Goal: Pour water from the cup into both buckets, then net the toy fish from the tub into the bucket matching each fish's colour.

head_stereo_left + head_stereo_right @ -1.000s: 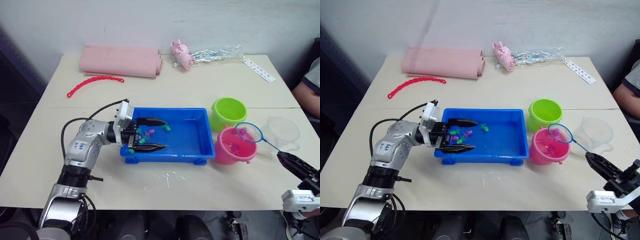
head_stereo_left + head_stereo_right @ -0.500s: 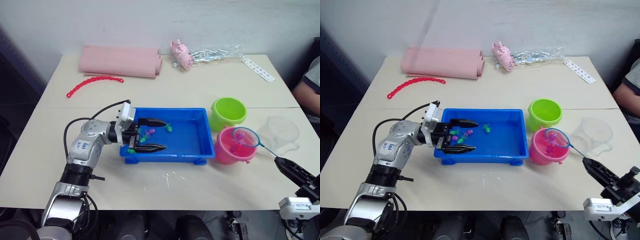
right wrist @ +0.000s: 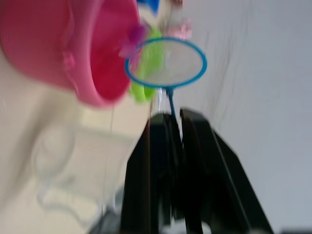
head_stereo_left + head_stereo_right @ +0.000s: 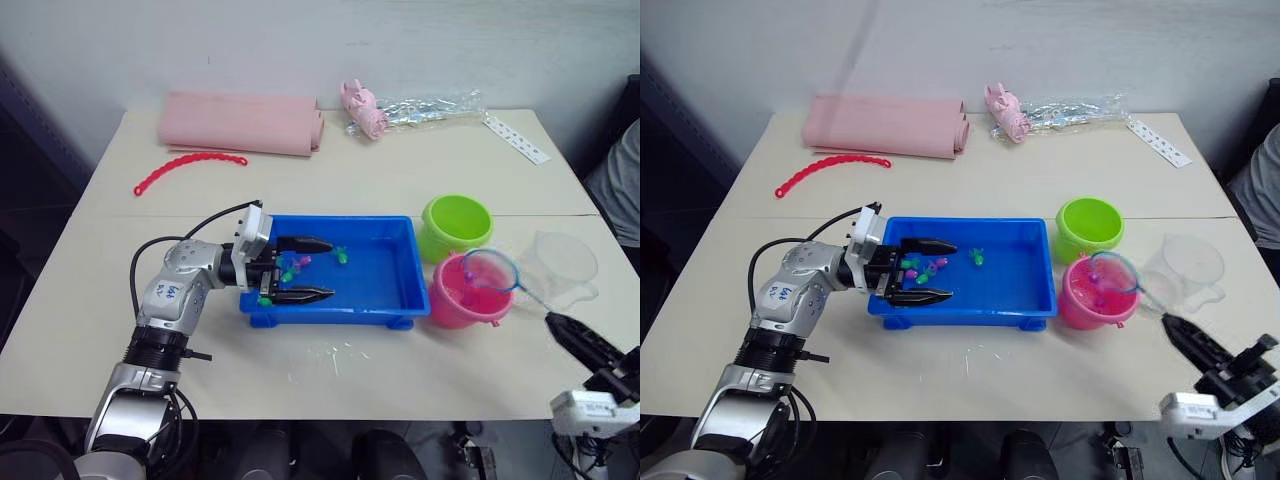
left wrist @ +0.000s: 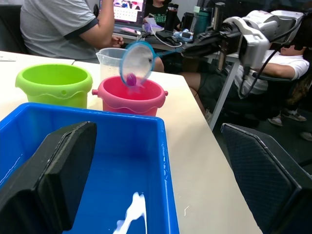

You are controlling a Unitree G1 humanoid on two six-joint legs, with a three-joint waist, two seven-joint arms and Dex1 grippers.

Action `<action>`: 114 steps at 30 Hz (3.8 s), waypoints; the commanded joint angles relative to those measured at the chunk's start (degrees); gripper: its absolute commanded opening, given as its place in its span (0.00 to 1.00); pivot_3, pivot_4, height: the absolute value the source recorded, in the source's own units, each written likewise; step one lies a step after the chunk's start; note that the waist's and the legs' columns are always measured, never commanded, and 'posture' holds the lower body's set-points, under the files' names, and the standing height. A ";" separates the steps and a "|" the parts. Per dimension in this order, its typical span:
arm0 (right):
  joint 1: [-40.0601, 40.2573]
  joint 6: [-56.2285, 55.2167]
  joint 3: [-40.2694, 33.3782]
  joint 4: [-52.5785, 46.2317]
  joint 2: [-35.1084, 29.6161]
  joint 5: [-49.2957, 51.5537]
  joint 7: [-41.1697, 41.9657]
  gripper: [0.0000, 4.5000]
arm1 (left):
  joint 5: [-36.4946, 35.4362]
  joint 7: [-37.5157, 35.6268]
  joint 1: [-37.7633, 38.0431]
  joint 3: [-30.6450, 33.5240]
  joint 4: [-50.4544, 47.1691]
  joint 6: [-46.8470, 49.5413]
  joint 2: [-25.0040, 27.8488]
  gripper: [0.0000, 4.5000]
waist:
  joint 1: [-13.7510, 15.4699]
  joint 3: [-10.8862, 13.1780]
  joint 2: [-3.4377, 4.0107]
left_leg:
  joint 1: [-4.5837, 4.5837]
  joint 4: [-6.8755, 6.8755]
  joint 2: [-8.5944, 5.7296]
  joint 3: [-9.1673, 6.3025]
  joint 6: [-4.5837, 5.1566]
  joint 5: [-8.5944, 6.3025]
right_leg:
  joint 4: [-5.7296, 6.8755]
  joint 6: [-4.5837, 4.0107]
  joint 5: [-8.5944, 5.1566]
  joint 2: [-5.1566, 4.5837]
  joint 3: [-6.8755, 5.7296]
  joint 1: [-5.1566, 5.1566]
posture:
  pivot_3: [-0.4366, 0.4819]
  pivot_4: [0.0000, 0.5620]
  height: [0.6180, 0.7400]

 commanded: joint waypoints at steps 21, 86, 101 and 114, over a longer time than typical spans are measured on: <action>2.07 34.56 10.64 -16.11 -13.52 77.60 25.74 0.00 | -6.17 2.15 6.50 13.82 -3.08 1.98 9.06 1.00 | -1.10 0.00 0.01 | 0.02 -0.02 0.07 -0.04 0.04 0.01 | 0.05 -0.01 0.00 0.00 -0.07 0.05 | 0.48 0.27 1.00; -53.18 82.48 46.65 -2.13 9.99 63.86 38.48 0.00 | -6.74 11.96 26.15 24.21 -14.10 0.00 16.06 1.00 | -1.42 -0.02 -0.13 | -0.09 -0.08 0.03 -0.10 0.06 -0.07 | 0.14 0.00 0.00 -0.14 -0.21 -0.11 | 0.48 0.27 1.00; -33.18 74.28 25.22 -19.09 -1.49 69.43 43.27 0.00 | -5.91 6.66 15.81 14.65 -9.65 0.18 12.74 1.00 | -1.22 -0.02 -0.14 | -0.09 -0.09 0.01 -0.08 0.06 -0.10 | 0.01 0.00 0.00 -0.13 -0.23 -0.04 | 0.48 0.27 1.00; -7.66 71.56 -7.00 -26.29 3.14 74.21 45.93 0.00 | -5.75 1.14 3.89 5.43 -6.12 0.76 5.97 1.00 | 0.15 -0.01 -0.16 | -0.07 -0.02 0.02 -0.08 0.06 -0.08 | -0.05 0.01 0.01 -0.06 -0.23 0.01 | 0.48 0.27 1.00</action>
